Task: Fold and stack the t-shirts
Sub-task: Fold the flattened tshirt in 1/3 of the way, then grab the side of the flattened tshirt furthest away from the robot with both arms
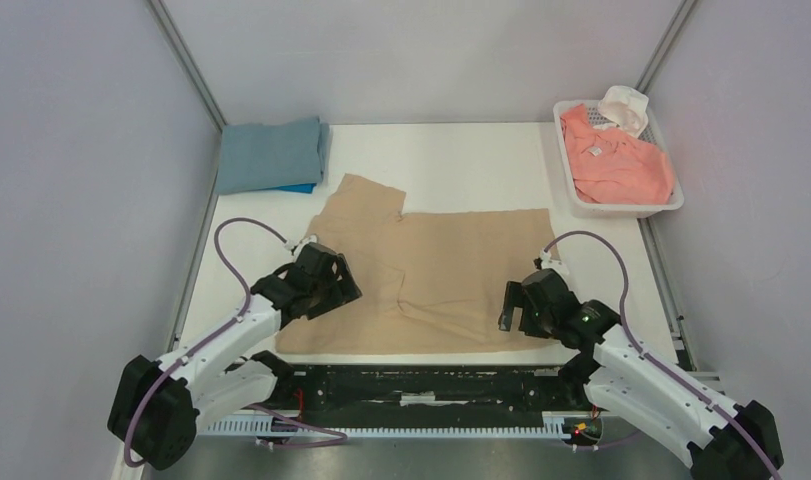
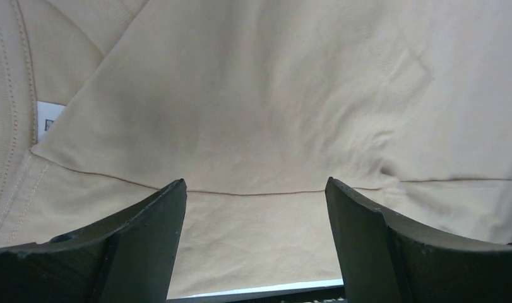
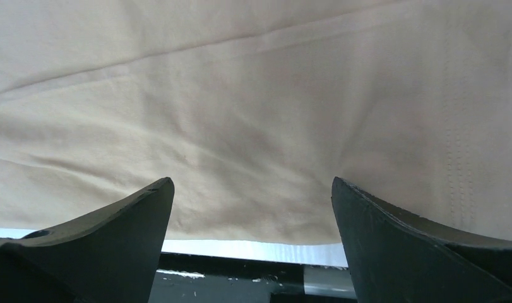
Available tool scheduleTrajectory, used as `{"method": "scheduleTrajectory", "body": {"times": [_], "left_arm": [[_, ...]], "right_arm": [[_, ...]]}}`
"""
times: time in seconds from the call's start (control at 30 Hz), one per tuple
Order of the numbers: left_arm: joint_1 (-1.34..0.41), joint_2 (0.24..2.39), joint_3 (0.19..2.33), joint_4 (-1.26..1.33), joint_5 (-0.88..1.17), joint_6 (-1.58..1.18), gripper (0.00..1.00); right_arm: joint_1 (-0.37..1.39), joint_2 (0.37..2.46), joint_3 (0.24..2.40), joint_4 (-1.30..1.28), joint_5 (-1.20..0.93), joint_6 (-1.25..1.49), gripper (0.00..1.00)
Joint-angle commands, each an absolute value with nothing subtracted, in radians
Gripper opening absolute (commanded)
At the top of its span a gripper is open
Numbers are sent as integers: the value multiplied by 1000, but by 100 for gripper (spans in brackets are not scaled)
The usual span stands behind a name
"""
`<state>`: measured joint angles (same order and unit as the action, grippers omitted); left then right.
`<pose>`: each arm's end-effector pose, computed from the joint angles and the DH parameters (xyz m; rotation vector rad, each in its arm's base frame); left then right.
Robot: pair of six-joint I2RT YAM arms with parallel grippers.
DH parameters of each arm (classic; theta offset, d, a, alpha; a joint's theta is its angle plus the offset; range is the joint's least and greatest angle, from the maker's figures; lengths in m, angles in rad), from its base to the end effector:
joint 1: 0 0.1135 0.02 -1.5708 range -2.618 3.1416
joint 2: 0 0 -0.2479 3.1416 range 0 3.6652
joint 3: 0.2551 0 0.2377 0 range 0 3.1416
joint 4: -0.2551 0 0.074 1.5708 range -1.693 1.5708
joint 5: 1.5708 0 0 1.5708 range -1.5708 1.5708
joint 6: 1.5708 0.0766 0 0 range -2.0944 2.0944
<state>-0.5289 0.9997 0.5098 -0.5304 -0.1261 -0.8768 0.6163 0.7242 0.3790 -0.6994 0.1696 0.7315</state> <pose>0.1738 -0.0904 0.1389 -0.4995 2.5726 -0.3521 0.1267 0.0739 0.1271 0.2103 2.6070 0.2658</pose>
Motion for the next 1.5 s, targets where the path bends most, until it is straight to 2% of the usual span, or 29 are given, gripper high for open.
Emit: {"method": "scheduleTrajectory", "body": {"times": [0.0,0.17,0.3,0.4,0.57,0.77,1.0,1.2,1.4,1.47], "left_arm": [[-528,962,658,-535,-155,-827,87],[-479,1093,894,-487,-172,-730,87],[-392,1330,1099,-418,-138,-653,87],[-317,1558,1262,-393,-18,-596,87],[-248,1905,1559,-400,-83,-509,87],[-177,2251,1929,-511,-15,-474,87],[-173,2382,2037,-553,-21,-424,87],[-178,2403,2011,-573,141,-347,87],[-190,2416,2016,-613,153,-272,71],[-197,2416,2016,-624,134,-267,62]], "right_arm": [[619,733,515,-646,248,622,98],[619,814,600,-435,439,568,98],[618,873,622,-257,584,527,98],[615,952,626,-163,572,482,98],[559,1046,662,-174,596,450,98],[466,1060,614,-103,448,432,98],[431,1084,600,-103,378,432,98],[425,1076,582,-104,378,441,98],[420,1068,563,-106,371,436,98],[418,1070,559,-106,371,435,98]]}}
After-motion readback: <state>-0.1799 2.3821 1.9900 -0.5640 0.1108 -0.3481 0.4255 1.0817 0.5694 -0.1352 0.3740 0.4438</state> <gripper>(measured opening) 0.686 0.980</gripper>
